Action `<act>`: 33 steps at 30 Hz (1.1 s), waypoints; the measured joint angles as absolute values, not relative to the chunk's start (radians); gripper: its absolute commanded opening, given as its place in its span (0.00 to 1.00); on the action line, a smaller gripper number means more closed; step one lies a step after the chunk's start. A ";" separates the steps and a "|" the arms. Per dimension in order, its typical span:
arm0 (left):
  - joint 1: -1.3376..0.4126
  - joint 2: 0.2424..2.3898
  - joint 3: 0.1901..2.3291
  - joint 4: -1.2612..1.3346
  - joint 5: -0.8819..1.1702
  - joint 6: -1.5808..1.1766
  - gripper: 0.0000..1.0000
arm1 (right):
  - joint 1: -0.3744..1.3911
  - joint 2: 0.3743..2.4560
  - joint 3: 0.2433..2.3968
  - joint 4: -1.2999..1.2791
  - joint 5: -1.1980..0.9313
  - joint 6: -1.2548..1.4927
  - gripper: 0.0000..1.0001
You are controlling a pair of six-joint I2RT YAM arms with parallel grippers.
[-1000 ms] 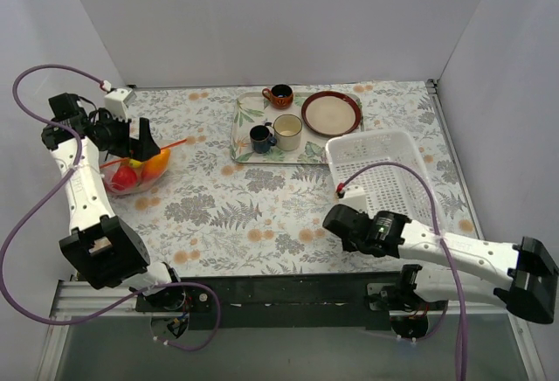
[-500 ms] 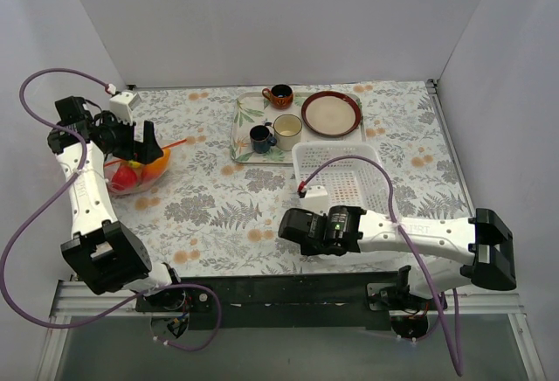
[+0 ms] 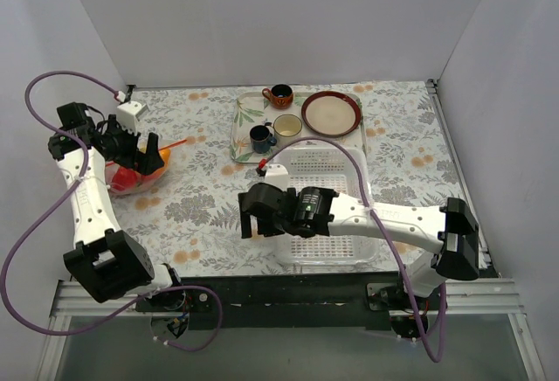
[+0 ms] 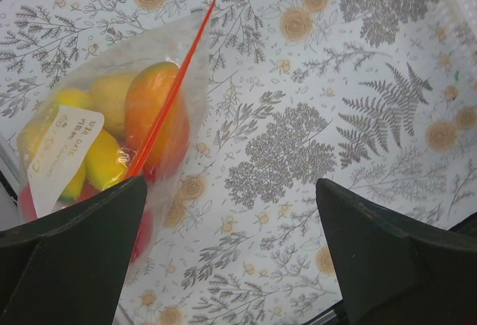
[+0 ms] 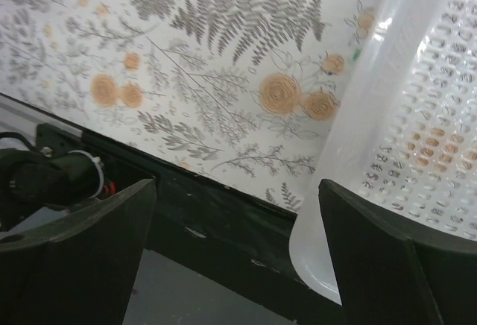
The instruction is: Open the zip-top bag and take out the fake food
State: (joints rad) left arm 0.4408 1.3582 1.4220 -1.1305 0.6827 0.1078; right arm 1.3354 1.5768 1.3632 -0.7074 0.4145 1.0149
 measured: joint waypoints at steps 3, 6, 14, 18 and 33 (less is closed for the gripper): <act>0.441 1.337 1.422 -1.196 0.682 0.217 0.98 | 1.335 1.560 1.427 -0.701 0.437 0.962 0.98; 0.441 1.306 1.422 -1.250 0.682 0.320 0.98 | 1.330 1.522 1.449 -0.696 0.463 0.916 0.99; 0.423 1.140 1.172 -0.985 0.631 0.392 0.98 | 1.320 1.380 1.369 -0.629 0.514 0.830 0.98; 0.324 1.070 0.973 -0.747 0.522 0.395 0.96 | 1.319 1.272 1.248 -0.559 0.514 0.814 0.99; 0.245 1.286 1.093 -0.492 0.371 0.247 0.91 | 1.319 1.204 1.147 -0.475 0.480 0.809 0.98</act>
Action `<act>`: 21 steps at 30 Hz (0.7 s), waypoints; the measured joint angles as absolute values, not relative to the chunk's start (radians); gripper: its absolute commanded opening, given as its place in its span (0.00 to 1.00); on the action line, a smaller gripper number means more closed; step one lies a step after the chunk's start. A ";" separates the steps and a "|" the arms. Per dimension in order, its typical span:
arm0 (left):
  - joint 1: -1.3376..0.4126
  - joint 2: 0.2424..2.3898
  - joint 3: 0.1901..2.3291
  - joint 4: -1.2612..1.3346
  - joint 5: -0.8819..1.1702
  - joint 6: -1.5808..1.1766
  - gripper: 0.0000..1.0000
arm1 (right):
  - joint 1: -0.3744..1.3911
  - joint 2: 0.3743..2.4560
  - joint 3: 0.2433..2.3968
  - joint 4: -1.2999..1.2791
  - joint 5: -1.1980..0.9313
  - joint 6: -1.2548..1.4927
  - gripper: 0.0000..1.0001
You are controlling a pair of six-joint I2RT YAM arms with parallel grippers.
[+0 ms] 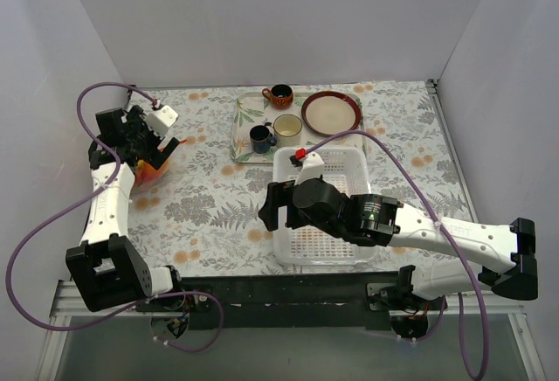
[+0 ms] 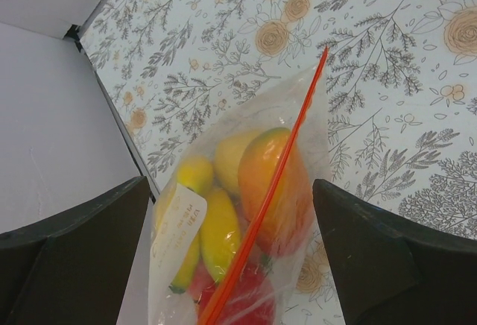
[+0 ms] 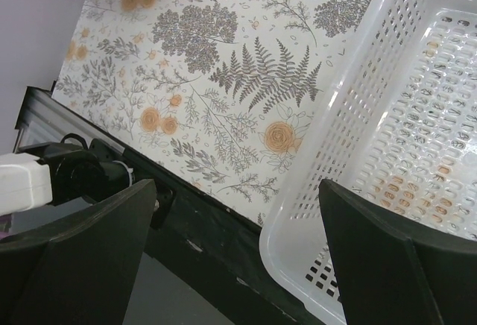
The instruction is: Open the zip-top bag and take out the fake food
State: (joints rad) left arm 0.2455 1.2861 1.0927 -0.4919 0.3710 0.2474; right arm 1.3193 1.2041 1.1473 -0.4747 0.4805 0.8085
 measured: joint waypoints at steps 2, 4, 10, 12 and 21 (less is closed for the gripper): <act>0.245 1.286 1.093 -0.508 0.364 0.260 0.89 | 1.319 1.204 1.149 -0.477 0.484 0.809 0.98; 0.245 1.287 1.093 -0.530 0.355 0.273 0.88 | 1.319 1.204 1.151 -0.477 0.491 0.808 0.98; 0.245 1.316 1.093 -0.544 0.336 0.289 0.84 | 1.319 1.201 1.155 -0.492 0.499 0.812 0.95; 0.245 1.347 1.095 -0.537 0.336 0.283 0.72 | 1.319 1.194 1.155 -0.500 0.500 0.816 0.93; 0.229 1.561 1.227 -0.597 0.315 0.237 0.12 | 1.319 1.090 1.150 -0.516 0.523 0.841 0.89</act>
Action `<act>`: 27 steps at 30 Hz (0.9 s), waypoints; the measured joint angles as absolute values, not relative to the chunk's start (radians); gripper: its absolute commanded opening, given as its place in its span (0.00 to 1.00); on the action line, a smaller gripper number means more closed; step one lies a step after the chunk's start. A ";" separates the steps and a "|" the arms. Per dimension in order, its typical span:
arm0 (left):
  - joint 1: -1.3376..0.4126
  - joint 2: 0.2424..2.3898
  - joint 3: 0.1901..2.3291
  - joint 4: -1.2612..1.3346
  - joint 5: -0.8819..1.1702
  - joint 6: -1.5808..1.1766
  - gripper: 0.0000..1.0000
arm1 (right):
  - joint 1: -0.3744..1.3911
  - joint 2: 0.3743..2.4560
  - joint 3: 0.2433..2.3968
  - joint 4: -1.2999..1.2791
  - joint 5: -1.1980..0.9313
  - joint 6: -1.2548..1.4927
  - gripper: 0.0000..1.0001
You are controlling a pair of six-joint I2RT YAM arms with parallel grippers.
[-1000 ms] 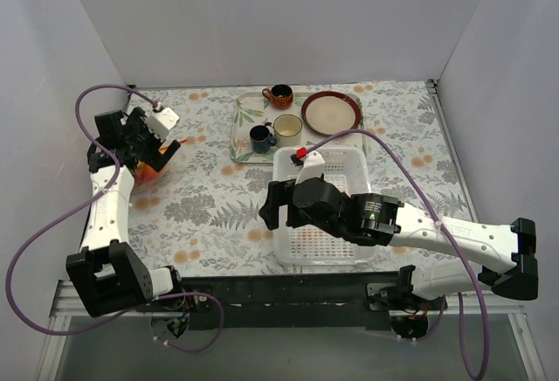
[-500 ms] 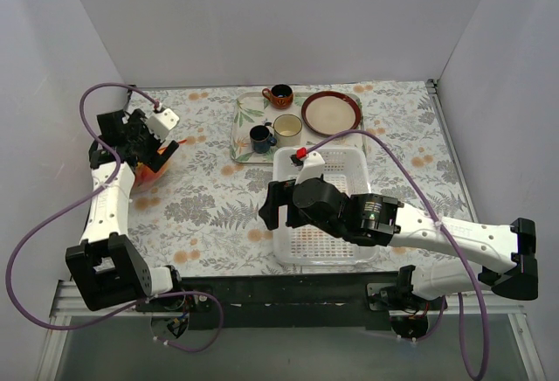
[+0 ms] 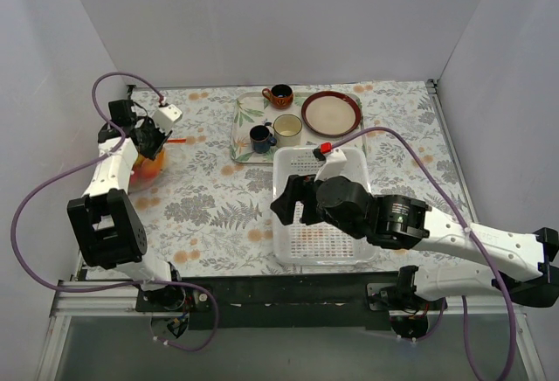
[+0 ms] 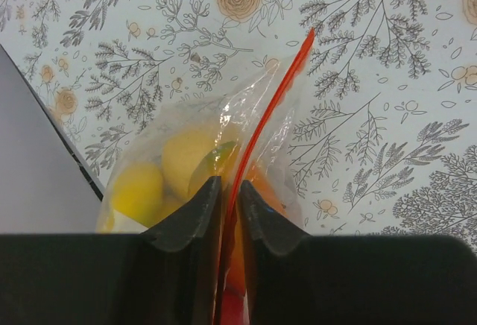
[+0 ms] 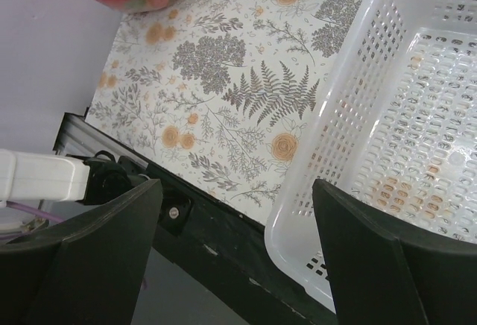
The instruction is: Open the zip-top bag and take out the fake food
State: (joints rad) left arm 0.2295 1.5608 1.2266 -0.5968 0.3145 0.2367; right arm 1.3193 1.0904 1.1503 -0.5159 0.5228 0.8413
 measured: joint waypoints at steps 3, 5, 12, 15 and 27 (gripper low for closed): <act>0.220 1.556 1.242 -0.626 0.315 0.227 0.08 | 1.319 1.077 1.149 -0.519 0.530 0.842 0.89; 0.204 1.538 1.251 -0.655 0.317 0.219 0.08 | 1.319 1.081 1.148 -0.519 0.533 0.835 0.90; 0.059 1.437 1.390 -0.893 0.406 0.197 0.08 | 1.319 1.154 1.151 -0.480 0.535 0.687 0.99; 0.025 1.378 1.462 -1.034 0.502 0.208 0.09 | 1.319 1.213 1.167 -0.443 0.515 0.547 0.99; 0.030 1.180 1.300 -1.261 0.529 0.259 0.66 | 1.315 1.256 1.122 -0.132 0.442 0.009 0.98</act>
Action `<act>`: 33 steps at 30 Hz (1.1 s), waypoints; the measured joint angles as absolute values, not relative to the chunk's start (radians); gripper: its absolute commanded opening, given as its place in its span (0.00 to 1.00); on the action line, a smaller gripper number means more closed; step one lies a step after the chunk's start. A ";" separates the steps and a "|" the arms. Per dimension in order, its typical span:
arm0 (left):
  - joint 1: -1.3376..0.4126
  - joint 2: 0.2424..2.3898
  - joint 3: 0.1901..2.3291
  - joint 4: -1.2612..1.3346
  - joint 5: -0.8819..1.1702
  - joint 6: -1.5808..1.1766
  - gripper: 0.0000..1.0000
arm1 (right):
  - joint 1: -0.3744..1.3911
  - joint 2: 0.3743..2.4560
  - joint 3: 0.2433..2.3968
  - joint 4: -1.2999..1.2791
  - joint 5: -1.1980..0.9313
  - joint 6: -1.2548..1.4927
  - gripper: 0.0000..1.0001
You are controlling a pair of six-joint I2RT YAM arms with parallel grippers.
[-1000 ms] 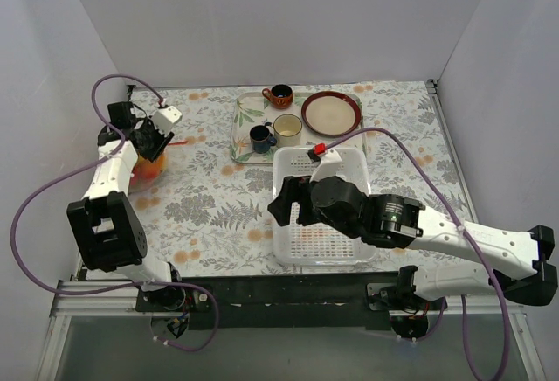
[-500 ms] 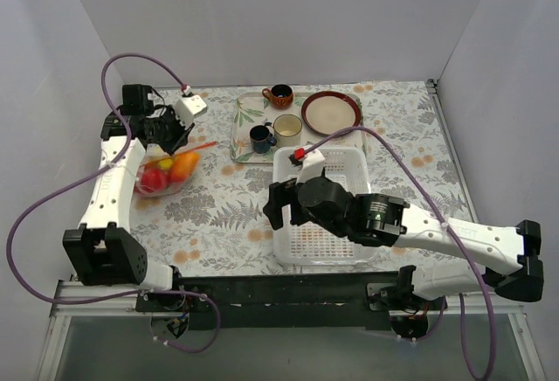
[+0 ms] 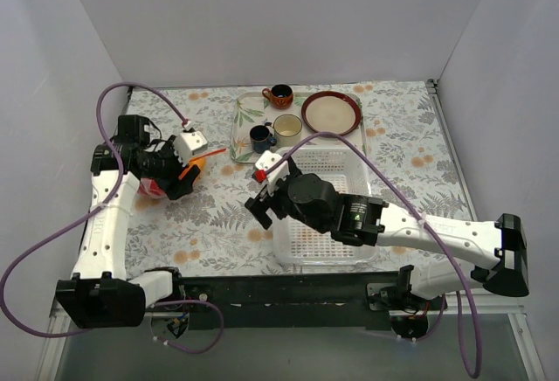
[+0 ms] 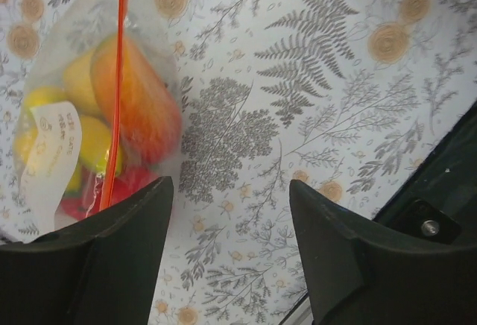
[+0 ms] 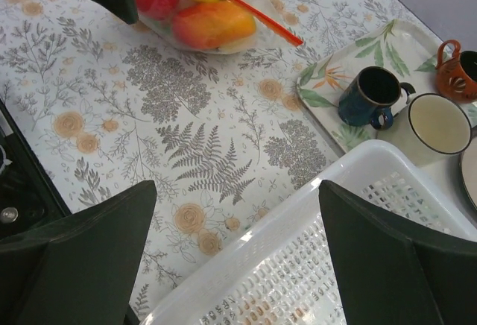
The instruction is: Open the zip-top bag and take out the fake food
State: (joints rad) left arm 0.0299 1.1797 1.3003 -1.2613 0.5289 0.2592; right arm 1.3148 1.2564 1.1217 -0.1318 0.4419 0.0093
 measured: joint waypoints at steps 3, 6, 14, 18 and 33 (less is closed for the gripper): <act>0.030 1.141 1.204 -1.176 0.441 0.261 0.69 | 1.314 1.278 1.123 -0.120 0.417 -0.019 0.99; 0.030 1.135 1.141 -1.059 0.379 0.258 0.69 | 1.313 1.272 1.100 -0.096 0.375 -0.009 0.99; 0.030 1.214 1.134 -0.726 0.292 0.204 0.67 | 1.313 1.129 0.923 -0.024 0.307 0.088 0.99; 0.030 1.221 1.134 -0.675 0.264 0.204 0.65 | 1.313 1.106 0.905 0.000 0.300 0.118 0.98; 0.137 1.167 1.037 -0.658 0.140 0.326 0.42 | 1.313 1.094 0.891 0.005 0.315 0.144 0.98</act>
State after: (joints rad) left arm 0.1368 1.1671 1.0370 -0.6579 0.1398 0.3256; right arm 1.3128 1.0943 0.8909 0.0048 0.3153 0.1436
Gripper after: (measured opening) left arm 0.565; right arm 0.985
